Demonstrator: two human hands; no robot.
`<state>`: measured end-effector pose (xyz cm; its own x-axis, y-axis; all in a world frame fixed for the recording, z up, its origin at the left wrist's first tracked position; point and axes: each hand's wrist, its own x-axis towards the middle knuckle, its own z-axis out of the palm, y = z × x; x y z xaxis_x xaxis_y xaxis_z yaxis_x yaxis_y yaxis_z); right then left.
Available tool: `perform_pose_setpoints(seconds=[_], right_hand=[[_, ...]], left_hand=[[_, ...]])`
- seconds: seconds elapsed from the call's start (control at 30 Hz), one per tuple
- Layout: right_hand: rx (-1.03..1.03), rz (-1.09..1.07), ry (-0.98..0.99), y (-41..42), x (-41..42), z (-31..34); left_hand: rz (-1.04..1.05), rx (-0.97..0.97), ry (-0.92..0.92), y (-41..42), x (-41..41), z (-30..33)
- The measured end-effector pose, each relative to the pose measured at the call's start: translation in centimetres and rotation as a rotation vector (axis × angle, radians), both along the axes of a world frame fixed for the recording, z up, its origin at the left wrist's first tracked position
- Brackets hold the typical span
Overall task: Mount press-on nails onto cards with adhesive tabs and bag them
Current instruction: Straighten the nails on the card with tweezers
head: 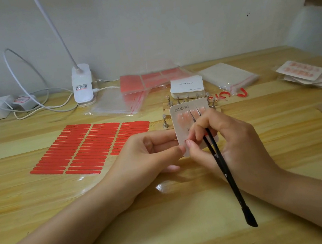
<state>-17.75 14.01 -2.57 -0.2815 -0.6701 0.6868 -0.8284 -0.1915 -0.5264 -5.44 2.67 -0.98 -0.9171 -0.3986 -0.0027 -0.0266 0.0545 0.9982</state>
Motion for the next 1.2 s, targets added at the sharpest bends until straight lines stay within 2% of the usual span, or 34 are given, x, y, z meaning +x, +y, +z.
perform_pose_setpoints(seconds=[0.37,1.2], right_hand=[[-0.005,-0.082,0.094,-0.06,0.06,-0.15],[-0.027,-0.091,0.025,0.08,0.09,0.20]], left_hand=[[-0.042,-0.055,-0.005,0.26,0.03,-0.04],[0.121,0.029,-0.028,0.03,-0.20,-0.34]])
